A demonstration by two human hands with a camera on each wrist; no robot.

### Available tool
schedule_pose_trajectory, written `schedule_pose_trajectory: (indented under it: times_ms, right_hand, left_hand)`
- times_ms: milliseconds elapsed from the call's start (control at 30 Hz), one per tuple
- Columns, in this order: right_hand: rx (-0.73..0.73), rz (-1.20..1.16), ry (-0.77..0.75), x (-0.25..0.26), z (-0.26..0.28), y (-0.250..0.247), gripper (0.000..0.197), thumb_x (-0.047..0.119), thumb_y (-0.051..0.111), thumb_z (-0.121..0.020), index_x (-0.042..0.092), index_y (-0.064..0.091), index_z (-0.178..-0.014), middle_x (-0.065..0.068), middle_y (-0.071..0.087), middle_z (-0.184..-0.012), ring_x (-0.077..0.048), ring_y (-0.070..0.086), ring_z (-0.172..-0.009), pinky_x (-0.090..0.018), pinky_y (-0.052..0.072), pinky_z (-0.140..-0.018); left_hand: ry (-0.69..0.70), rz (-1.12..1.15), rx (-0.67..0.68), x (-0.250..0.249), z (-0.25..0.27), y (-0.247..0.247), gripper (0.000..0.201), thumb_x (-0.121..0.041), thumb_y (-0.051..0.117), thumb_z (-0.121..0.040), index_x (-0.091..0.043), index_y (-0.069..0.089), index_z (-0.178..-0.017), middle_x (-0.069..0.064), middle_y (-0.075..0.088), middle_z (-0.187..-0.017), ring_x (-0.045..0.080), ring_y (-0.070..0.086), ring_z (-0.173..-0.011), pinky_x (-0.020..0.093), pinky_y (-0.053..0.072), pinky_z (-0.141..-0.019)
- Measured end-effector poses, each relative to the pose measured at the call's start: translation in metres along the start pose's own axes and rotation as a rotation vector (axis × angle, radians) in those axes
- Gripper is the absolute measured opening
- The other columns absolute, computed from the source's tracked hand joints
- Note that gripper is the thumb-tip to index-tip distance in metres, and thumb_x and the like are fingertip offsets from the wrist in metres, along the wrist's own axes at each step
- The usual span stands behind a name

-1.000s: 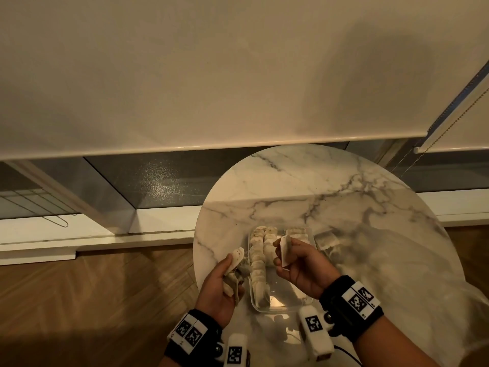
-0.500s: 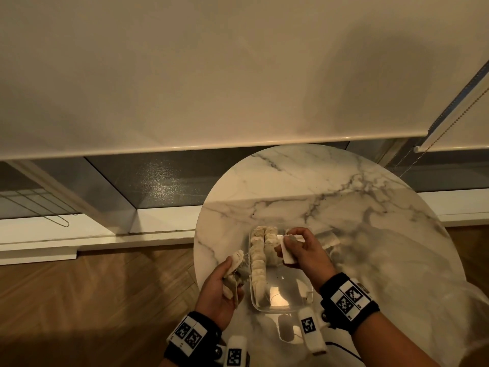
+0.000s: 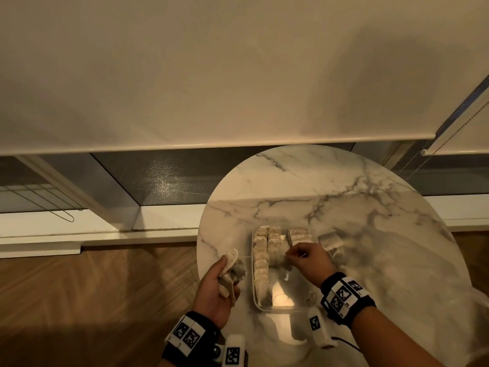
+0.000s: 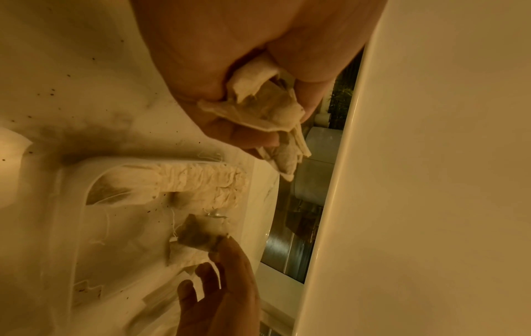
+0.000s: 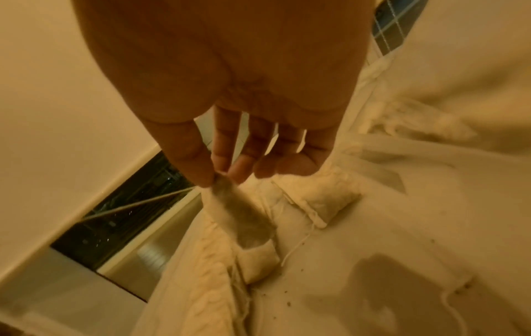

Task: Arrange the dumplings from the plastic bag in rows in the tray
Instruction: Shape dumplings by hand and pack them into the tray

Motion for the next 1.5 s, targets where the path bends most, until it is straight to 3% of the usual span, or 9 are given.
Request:
schedule_pose_trajectory:
  times_ms: [333,500,700,900,967,1100,1233,1367,1500]
  right_hand:
    - [0.07,0.384,0.02,-0.006,-0.019,0.002,0.01,0.022,0.07,-0.082,0.029,0.071,-0.074,0.011,0.069,-0.078,-0.007,0.064,-0.078,-0.022,0.049,-0.07]
    - [0.178,0.326,0.053,-0.005,-0.023,0.007,0.007,0.023,0.077,-0.079,0.028,0.073,-0.076,0.011,0.072,-0.081,-0.007,0.065,-0.08,-0.024,0.051,-0.074]
    - [0.216,0.402,0.039,-0.003,-0.028,0.012,0.01,0.016,0.075,-0.081,0.024,0.071,-0.076,0.011,0.068,-0.078,-0.001,0.06,-0.076,-0.011,0.039,-0.059]
    - [0.201,0.519,0.022,-0.001,-0.037,0.014,0.015,0.015,0.066,-0.082,0.028,0.065,-0.076,0.007,0.067,-0.084,-0.008,0.06,-0.08,-0.015,0.041,-0.061]
    - [0.278,0.507,0.046,-0.003,-0.04,0.018,0.014,0.014,0.066,-0.082,0.026,0.066,-0.076,0.003,0.068,-0.086,-0.011,0.062,-0.083,-0.02,0.047,-0.068]
    - [0.498,0.483,0.089,-0.006,-0.04,0.031,0.009,0.011,0.064,-0.084,0.02,0.068,-0.083,-0.007,0.071,-0.091,-0.013,0.063,-0.077,-0.022,0.049,-0.059]
    - [0.401,0.615,0.0,-0.005,-0.055,0.034,0.009,0.018,0.07,-0.085,0.027,0.066,-0.085,0.004,0.067,-0.095,-0.013,0.062,-0.091,-0.025,0.05,-0.079]
    - [0.367,0.563,0.023,-0.009,-0.064,0.041,0.008,0.015,0.067,-0.09,0.015,0.067,-0.098,-0.003,0.065,-0.094,-0.019,0.064,-0.085,-0.031,0.057,-0.074]
    - [0.297,0.531,0.033,-0.011,-0.073,0.045,0.004,0.014,0.065,-0.09,0.018,0.067,-0.089,-0.007,0.067,-0.093,-0.024,0.068,-0.083,-0.036,0.061,-0.071]
  left_hand:
    - [0.079,0.037,-0.088,-0.008,0.005,-0.012,0.026,-0.035,0.062,-0.092,-0.014,0.069,-0.106,0.002,0.067,-0.076,0.011,0.059,-0.06,0.02,0.041,-0.045]
    - [0.083,0.07,-0.108,-0.009,0.004,-0.019,0.03,-0.035,0.064,-0.089,-0.012,0.068,-0.109,0.002,0.067,-0.074,0.011,0.053,-0.062,0.019,0.039,-0.044]
    - [0.068,0.076,-0.118,-0.007,0.004,-0.024,0.029,-0.034,0.061,-0.094,-0.012,0.066,-0.112,-0.001,0.064,-0.066,0.009,0.054,-0.056,0.02,0.04,-0.044]
    - [0.044,0.119,-0.121,-0.006,0.001,-0.032,0.038,-0.036,0.064,-0.09,-0.011,0.066,-0.119,0.003,0.065,-0.077,0.012,0.051,-0.063,0.02,0.039,-0.045]
    - [0.043,0.124,-0.131,-0.006,0.001,-0.034,0.039,-0.035,0.065,-0.09,-0.011,0.066,-0.119,0.004,0.064,-0.079,0.012,0.049,-0.065,0.02,0.038,-0.045]
    - [0.042,0.136,-0.147,-0.006,-0.002,-0.038,0.04,-0.034,0.066,-0.09,-0.01,0.066,-0.121,0.004,0.063,-0.082,0.012,0.048,-0.066,0.02,0.039,-0.045]
    - [0.026,0.134,-0.147,-0.005,-0.005,-0.038,0.041,-0.036,0.066,-0.089,-0.01,0.067,-0.119,0.004,0.064,-0.082,0.012,0.049,-0.065,0.02,0.04,-0.045]
    - [0.028,0.114,-0.136,-0.006,-0.004,-0.033,0.033,-0.035,0.064,-0.09,-0.012,0.068,-0.112,0.001,0.064,-0.073,0.01,0.049,-0.057,0.02,0.039,-0.046]
    - [0.035,0.104,-0.151,-0.008,-0.006,-0.032,0.031,-0.034,0.063,-0.092,-0.012,0.067,-0.113,0.0,0.064,-0.069,0.009,0.051,-0.056,0.02,0.039,-0.046]
Point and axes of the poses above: each hand's wrist, its own z-axis away from the middle knuckle, its own y-axis out of the palm, x = y × z, the point moved 5 cm from there along -z, towards the middle knuckle
